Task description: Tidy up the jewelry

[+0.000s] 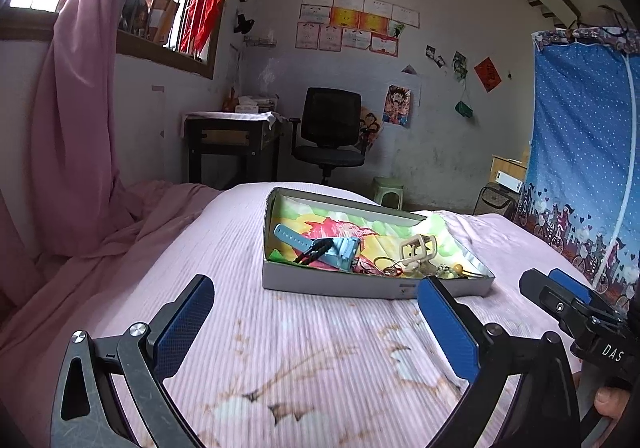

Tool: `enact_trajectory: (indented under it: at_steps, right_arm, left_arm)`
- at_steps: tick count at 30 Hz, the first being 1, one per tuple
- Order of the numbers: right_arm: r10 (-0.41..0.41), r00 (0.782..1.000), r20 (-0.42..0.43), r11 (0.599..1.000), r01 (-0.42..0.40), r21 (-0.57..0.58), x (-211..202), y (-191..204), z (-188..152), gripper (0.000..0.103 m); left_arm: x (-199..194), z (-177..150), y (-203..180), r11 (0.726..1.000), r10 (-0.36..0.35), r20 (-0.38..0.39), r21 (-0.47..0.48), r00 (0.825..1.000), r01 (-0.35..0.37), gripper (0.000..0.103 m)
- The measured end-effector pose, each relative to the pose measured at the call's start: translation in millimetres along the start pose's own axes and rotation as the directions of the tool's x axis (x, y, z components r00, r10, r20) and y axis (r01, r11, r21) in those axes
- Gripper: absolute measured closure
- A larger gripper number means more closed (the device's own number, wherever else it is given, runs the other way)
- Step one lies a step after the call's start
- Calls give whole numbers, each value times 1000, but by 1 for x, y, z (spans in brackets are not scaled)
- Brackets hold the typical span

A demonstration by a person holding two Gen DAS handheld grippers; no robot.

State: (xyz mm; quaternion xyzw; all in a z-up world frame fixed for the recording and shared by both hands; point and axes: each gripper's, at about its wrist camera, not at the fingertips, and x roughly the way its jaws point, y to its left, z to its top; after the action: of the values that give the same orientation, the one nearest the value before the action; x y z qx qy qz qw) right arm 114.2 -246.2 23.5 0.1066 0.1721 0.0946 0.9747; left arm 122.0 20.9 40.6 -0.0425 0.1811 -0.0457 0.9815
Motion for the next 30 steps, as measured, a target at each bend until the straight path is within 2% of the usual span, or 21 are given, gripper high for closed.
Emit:
enact_trajectory:
  at_steps: [7, 15, 30]
  right_arm:
    - [-22, 1000, 7, 1000, 22, -8, -27, -2, -13, 1]
    - [-69, 998, 13, 998, 69, -2, -59, -12, -28, 1]
    - [-124, 991, 47, 991, 126, -41, -87, -9, -47, 1]
  left_arm:
    - [-25, -12, -6, 1000, -7, 22, 5, 1000, 7, 1]
    - [-43, -32, -8, 1000, -17, 14, 8, 1000, 17, 1]
    - [-67, -57, -13, 1000, -6, 22, 18, 1000, 6, 1]
